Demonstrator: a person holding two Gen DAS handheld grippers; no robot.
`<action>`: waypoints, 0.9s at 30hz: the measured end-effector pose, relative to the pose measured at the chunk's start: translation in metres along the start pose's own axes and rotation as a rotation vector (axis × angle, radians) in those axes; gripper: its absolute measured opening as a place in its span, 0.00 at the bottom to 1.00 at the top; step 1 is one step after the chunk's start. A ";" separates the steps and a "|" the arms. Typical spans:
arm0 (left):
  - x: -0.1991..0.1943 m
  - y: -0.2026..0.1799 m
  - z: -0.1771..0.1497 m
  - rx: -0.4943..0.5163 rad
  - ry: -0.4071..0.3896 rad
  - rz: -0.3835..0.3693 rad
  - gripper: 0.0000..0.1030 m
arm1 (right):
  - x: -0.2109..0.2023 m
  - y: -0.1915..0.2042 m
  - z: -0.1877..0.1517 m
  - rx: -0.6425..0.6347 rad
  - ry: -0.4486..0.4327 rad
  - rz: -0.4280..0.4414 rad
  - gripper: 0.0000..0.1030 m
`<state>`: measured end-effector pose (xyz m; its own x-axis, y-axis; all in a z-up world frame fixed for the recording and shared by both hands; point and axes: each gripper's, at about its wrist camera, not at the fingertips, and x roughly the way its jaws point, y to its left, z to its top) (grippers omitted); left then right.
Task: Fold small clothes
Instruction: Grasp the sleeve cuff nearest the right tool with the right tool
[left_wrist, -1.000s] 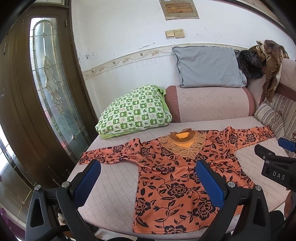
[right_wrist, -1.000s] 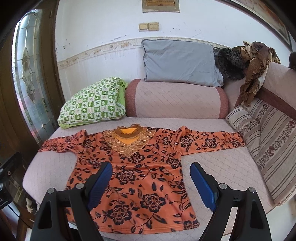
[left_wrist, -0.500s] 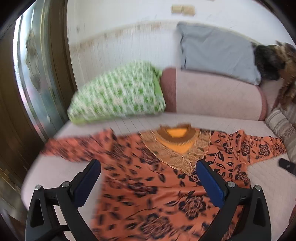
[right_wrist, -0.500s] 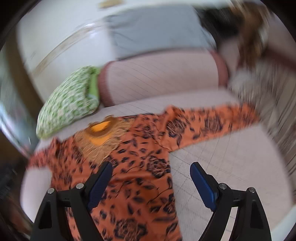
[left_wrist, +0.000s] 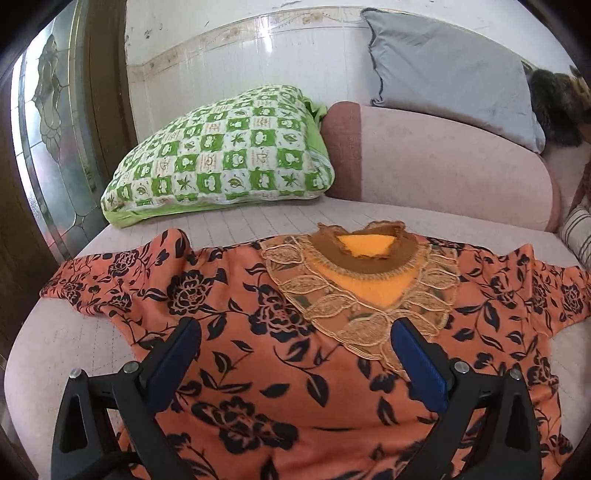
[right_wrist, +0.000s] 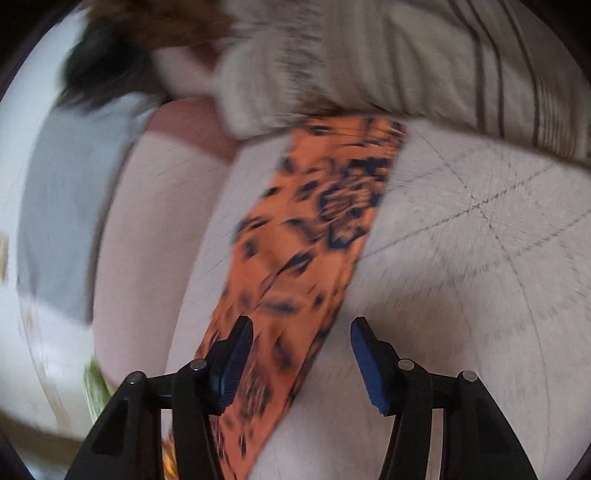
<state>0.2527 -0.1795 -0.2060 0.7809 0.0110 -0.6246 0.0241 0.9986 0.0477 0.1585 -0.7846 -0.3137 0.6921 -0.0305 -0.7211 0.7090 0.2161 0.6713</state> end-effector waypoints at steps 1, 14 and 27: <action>0.003 0.003 0.001 -0.011 0.005 -0.003 0.99 | 0.006 -0.005 0.006 0.037 -0.009 0.022 0.57; 0.018 0.020 0.003 -0.061 0.017 0.023 0.99 | 0.003 0.009 0.042 0.051 -0.133 0.112 0.08; -0.007 0.104 0.012 -0.218 -0.014 0.109 0.99 | -0.110 0.206 -0.124 -0.379 0.037 0.513 0.08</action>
<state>0.2568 -0.0763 -0.1875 0.7799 0.1204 -0.6142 -0.1950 0.9792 -0.0557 0.2116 -0.6160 -0.1172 0.9209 0.2006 -0.3342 0.1872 0.5246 0.8305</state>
